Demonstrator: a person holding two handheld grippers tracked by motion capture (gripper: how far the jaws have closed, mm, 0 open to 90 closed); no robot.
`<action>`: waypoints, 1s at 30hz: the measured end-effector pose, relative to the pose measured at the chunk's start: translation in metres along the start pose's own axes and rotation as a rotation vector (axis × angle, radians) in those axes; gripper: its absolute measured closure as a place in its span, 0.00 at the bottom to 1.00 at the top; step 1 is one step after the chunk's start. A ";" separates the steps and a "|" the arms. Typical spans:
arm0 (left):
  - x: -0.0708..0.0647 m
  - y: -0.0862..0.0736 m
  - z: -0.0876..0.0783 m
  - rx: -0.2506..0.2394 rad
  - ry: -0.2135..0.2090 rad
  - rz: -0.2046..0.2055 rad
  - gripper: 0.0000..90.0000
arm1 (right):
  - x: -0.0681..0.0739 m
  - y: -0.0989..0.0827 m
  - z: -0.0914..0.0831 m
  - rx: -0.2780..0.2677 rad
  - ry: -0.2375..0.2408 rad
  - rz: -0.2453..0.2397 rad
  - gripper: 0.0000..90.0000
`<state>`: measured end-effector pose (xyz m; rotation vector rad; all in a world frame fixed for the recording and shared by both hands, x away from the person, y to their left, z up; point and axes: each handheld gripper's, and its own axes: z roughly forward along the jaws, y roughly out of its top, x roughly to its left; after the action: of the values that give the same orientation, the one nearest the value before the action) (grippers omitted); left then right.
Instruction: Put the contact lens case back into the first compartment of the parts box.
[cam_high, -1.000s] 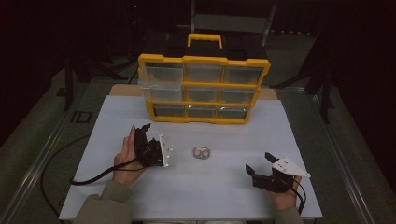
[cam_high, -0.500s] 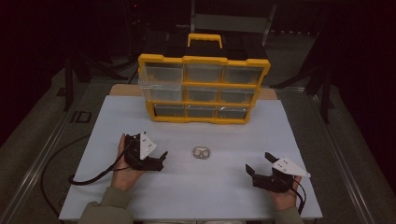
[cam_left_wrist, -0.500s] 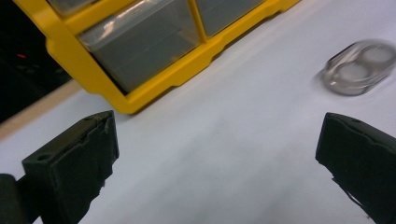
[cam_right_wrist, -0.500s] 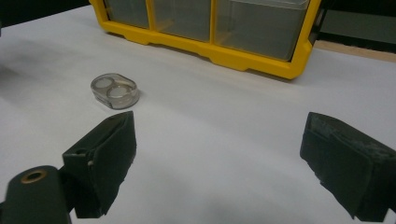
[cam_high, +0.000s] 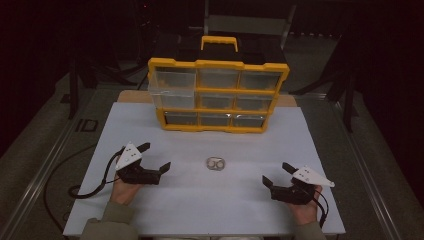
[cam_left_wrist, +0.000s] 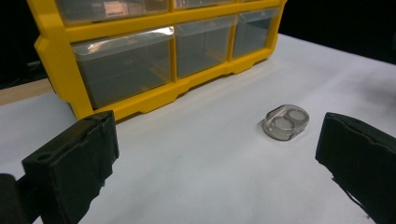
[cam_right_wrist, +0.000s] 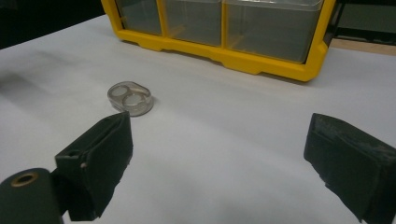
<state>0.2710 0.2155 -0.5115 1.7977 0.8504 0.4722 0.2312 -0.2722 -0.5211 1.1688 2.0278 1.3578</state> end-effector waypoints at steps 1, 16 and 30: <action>0.001 -0.001 -0.001 -0.004 -0.001 -0.001 0.00 | 0.000 0.000 0.000 0.003 0.002 0.000 0.09; 0.006 -0.003 -0.002 0.013 0.029 0.018 0.00 | 0.000 0.027 0.006 0.046 0.113 -0.003 0.09; 0.010 -0.004 -0.005 -0.006 0.021 -0.009 0.00 | 0.014 0.086 0.036 0.174 0.159 -0.142 0.08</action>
<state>0.2730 0.2265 -0.5143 1.7860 0.8705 0.4884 0.2842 -0.2276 -0.4578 0.9920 2.3339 1.2610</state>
